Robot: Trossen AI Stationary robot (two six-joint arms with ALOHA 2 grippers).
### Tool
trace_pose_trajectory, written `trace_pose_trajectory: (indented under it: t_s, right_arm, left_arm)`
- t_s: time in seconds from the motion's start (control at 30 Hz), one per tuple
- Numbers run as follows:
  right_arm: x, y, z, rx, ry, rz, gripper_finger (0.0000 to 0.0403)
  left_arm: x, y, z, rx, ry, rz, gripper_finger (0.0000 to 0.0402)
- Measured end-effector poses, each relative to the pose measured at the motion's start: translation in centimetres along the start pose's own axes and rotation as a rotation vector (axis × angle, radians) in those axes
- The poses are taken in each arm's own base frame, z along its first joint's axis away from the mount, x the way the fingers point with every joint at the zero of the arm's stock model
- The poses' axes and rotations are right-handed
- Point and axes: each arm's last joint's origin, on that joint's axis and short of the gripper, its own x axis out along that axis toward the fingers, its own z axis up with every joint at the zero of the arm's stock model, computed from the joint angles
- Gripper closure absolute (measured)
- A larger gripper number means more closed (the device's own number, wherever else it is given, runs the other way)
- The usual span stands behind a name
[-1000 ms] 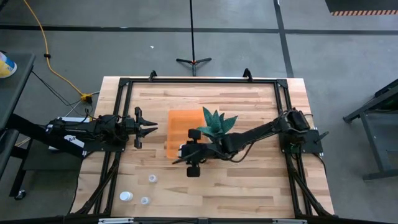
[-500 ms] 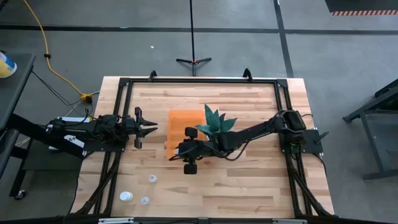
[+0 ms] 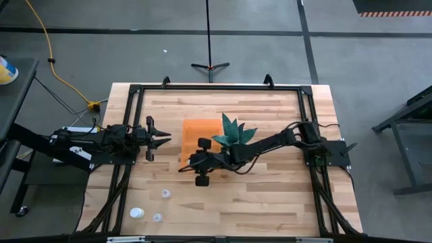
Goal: Pick and place pill bottles into a basket
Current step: Put the yellow pill bottle into the orange container
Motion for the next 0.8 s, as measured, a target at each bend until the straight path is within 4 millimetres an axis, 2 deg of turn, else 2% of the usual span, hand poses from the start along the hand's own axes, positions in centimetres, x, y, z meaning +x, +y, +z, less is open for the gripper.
trace_pose_trajectory:
  t_s: [0.13, 0.8]
  right_arm:
    - [0.5, -0.1, -0.7, -0.007, 0.049, 0.026, 0.0289]
    - [0.3, -0.2, -2.2, -0.013, 0.207, 0.093, 0.0292]
  left_arm:
    - [0.0, 0.0, 0.0, 0.000, 0.000, 0.000, 0.0284]
    - [0.0, 0.0, 0.0, 0.000, 0.000, 0.000, 0.0284]
